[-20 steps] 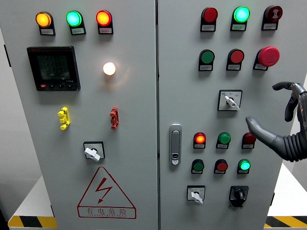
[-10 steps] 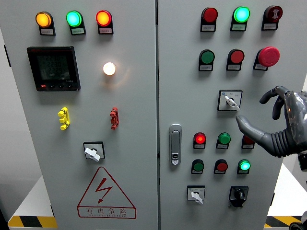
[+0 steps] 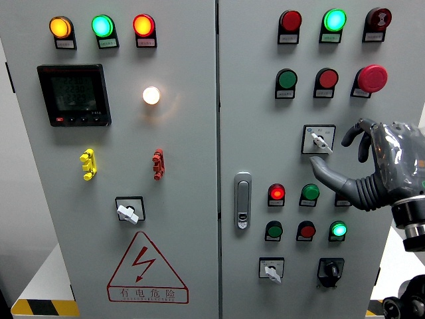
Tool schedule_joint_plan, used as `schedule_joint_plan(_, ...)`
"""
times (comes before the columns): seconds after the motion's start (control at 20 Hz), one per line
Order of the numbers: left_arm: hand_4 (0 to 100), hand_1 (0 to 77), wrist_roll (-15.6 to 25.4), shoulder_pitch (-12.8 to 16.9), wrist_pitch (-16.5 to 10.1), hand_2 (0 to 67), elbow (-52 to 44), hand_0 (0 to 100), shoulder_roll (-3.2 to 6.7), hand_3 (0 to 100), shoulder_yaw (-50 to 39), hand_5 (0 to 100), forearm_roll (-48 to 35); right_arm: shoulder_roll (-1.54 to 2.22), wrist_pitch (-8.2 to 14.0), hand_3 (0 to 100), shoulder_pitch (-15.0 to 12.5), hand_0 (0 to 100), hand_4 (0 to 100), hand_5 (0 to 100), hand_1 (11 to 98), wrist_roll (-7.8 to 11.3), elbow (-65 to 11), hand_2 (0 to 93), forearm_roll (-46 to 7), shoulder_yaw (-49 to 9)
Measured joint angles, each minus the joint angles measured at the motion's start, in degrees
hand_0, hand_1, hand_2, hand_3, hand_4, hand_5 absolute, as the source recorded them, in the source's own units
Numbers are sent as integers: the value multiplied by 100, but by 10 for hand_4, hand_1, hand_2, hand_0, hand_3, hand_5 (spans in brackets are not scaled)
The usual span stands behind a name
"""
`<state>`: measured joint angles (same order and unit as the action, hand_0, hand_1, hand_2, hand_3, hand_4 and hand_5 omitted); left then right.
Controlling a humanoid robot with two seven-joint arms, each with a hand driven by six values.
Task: Rotate and turn off gray switch
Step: 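Close the right hand fingers around the white switch knob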
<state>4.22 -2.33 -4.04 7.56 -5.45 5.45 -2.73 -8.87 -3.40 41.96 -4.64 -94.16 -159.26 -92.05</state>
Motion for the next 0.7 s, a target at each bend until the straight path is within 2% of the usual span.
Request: schedule_joint_plan(0.7, 83, 0, 0, -1, 0, 134, 0, 847, 0, 188, 0, 109, 1, -18, 6, 883, 155, 0, 1000, 1000, 343, -29, 314, 641, 0, -13)
